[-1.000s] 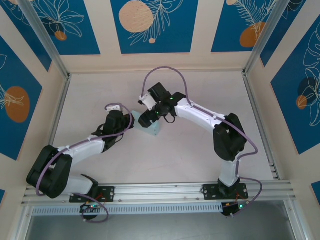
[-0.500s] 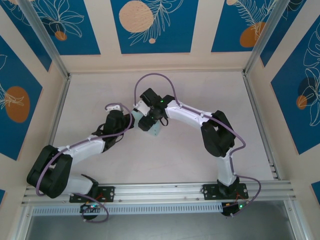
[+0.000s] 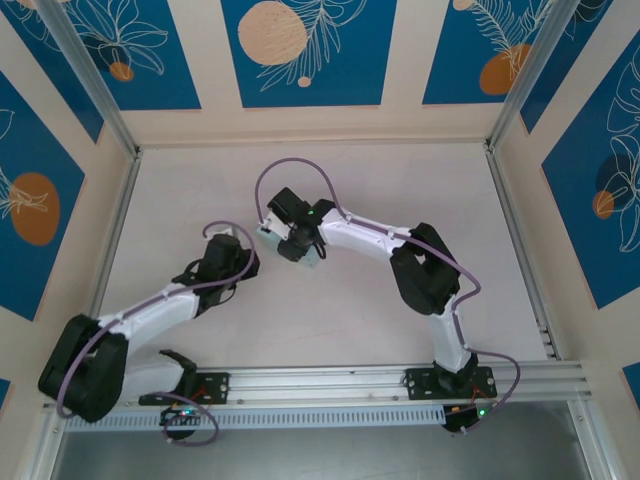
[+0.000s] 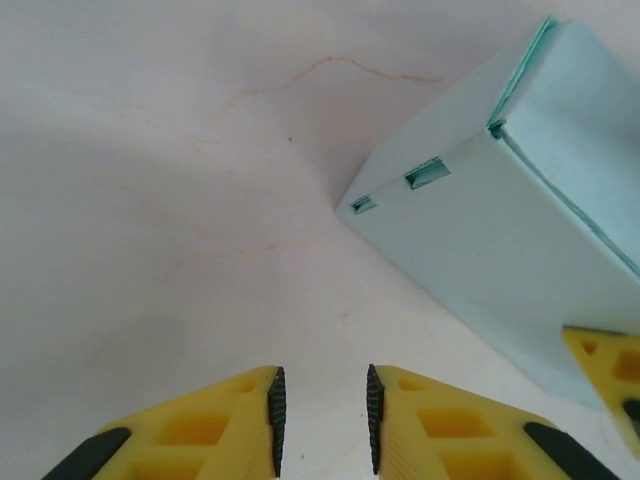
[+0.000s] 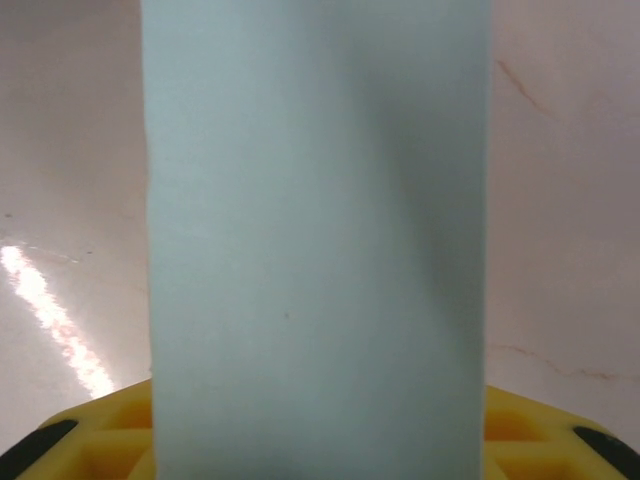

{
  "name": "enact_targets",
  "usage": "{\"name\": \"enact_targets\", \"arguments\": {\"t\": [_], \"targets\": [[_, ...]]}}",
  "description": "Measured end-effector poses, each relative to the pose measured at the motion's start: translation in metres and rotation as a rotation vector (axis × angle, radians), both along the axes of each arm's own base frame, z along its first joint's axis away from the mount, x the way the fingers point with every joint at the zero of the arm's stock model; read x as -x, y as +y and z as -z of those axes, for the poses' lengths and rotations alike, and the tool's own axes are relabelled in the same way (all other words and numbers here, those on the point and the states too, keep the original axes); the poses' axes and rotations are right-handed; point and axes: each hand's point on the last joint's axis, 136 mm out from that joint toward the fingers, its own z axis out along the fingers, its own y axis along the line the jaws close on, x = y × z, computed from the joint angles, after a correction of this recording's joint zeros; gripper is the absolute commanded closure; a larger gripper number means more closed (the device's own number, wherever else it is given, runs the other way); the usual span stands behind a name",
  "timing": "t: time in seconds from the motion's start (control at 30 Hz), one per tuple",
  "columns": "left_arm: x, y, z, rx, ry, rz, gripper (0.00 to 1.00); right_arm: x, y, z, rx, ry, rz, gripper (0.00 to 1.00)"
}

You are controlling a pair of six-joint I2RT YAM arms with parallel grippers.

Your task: Fold the paper box

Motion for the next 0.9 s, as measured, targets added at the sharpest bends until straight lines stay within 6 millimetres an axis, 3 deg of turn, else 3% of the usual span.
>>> {"name": "enact_targets", "arguments": {"t": [0.17, 0.3, 0.47, 0.63, 0.9], "targets": [[0.007, 0.033, -0.057, 0.018, -0.159, -0.083, 0.69, -0.019, -0.014, -0.004, 0.124, -0.142, 0.028, 0.69], [0.014, 0.055, -0.085, 0.007, -0.244, -0.14, 0.69, -0.043, -0.024, -0.003, 0.217, -0.271, 0.063, 0.69], [0.019, 0.064, -0.08, -0.025, -0.225, -0.156, 0.69, -0.074, -0.027, 0.003, 0.299, -0.438, 0.098, 0.68], [0.018, 0.064, -0.073, -0.038, -0.198, -0.155, 0.69, -0.092, -0.025, 0.01, 0.347, -0.556, 0.126, 0.58], [0.018, 0.065, -0.072, -0.045, -0.197, -0.154, 0.69, -0.074, -0.024, 0.028, 0.408, -0.558, 0.083, 0.33]]}}
